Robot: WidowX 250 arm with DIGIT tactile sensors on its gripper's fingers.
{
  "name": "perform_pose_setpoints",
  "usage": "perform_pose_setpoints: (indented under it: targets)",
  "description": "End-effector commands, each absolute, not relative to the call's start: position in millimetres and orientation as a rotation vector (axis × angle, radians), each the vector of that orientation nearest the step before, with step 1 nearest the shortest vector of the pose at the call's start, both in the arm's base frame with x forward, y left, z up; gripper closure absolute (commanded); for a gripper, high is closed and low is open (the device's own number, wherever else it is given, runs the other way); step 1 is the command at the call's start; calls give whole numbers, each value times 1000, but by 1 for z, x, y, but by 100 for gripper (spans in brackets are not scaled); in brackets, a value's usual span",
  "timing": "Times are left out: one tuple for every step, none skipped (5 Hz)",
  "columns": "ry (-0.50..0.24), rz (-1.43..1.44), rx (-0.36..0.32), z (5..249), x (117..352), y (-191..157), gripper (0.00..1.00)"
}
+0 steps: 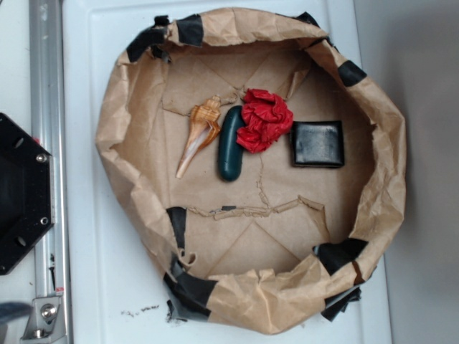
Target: Grab the red paper.
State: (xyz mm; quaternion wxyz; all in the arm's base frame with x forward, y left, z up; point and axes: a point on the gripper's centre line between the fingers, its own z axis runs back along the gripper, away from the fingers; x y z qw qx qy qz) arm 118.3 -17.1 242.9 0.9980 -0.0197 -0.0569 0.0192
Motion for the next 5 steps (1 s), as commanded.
perform_pose_setpoints:
  targets:
    - [-114,38,-39,243,118,-17,0]
    - [137,-25,-274,209,168,2,0]
    - [-62,35,-303,184,221,21,0]
    - [-38,4,-221,147,270,33,0]
    - [-53,-74,-160,130,270,30,0]
